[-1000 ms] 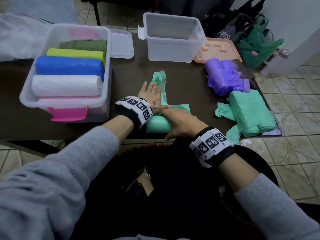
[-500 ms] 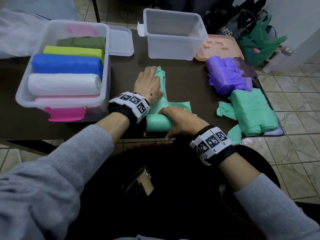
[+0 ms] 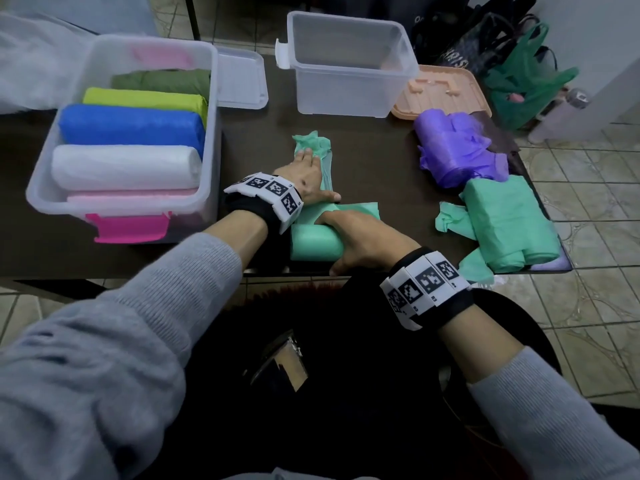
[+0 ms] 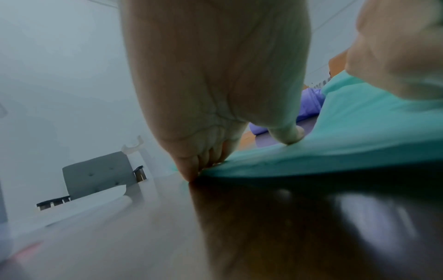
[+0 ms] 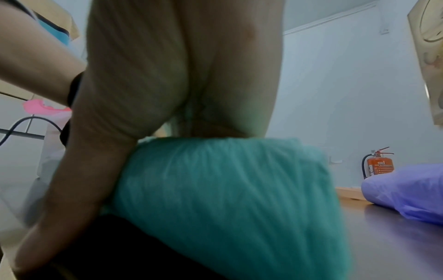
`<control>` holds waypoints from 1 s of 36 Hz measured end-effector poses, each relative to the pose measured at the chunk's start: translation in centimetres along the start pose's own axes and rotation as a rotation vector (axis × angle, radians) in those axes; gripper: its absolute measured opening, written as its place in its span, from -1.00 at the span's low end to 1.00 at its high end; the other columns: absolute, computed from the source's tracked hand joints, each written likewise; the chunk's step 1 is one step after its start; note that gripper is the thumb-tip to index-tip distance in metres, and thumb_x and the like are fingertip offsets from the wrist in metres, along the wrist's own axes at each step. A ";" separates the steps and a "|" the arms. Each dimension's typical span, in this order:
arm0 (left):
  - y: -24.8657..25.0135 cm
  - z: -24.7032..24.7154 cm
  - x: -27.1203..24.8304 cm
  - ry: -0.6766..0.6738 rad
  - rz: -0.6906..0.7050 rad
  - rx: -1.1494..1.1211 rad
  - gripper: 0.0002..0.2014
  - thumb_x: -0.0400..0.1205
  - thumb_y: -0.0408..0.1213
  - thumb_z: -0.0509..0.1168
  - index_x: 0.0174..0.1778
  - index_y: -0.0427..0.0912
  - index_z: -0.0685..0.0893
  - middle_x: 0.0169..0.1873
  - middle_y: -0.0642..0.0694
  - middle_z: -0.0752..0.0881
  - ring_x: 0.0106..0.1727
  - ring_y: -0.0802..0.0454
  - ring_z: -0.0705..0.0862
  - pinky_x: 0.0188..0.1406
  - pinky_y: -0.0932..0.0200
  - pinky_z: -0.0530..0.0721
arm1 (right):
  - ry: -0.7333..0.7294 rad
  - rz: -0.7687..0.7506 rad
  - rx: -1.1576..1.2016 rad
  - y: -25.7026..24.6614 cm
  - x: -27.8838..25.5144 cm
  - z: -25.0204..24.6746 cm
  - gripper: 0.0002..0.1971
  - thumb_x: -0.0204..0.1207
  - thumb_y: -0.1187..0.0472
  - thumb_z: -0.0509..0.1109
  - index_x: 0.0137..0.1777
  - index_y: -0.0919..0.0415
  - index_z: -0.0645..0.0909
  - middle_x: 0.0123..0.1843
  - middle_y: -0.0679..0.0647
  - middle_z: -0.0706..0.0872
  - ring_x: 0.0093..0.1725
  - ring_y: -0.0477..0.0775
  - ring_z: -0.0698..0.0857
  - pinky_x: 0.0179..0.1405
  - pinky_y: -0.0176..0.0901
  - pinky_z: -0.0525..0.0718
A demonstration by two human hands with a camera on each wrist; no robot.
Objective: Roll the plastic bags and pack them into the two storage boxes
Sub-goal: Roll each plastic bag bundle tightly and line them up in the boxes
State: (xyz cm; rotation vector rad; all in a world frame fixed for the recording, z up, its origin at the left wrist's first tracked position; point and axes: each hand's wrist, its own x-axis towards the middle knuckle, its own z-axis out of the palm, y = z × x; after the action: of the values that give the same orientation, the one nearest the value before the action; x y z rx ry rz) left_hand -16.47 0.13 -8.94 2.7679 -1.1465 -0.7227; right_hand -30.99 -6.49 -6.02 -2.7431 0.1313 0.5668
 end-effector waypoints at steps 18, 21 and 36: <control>-0.3 -0.3 0.4 -0.003 0.000 -0.040 -0.10 0.64 0.23 0.09 0.65 -0.35 -0.11 0.65 -0.28 -0.17 0.68 -0.11 -0.18 0.65 -0.13 -0.01 | 0.167 0.013 0.139 1.0 -1.0 0.7 -0.32 0.11 0.11 0.69 0.20 0.15 0.45 0.14 0.07 0.62 0.18 0.14 0.56 0.13 0.01 0.52; -0.1 -0.6 0.4 0.023 -0.009 -0.054 -0.19 0.63 0.15 0.18 0.61 -0.35 0.09 0.65 -0.31 -0.05 0.68 -0.15 -0.06 0.62 -0.15 0.11 | 0.163 0.021 0.171 1.1 -0.9 0.7 -0.39 0.11 0.10 0.68 0.15 0.13 0.51 0.10 0.05 0.62 0.13 0.13 0.58 0.12 0.07 0.58; 2.5 -2.9 -6.7 0.281 0.021 -0.244 -0.72 0.68 -0.36 0.16 0.25 -0.10 0.66 0.24 -0.19 0.66 0.25 -0.21 0.63 0.21 -0.02 0.61 | 0.112 -0.022 0.210 2.5 0.1 -1.3 -0.42 0.27 0.02 0.64 0.25 0.17 0.54 0.20 0.06 0.66 0.19 0.04 0.61 0.16 -0.20 0.52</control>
State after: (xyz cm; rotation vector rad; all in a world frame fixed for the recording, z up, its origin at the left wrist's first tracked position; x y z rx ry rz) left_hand -20.94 2.58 -3.08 2.5466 -0.9604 -0.4201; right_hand -30.86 -9.31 -5.72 -2.5672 0.1764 0.3708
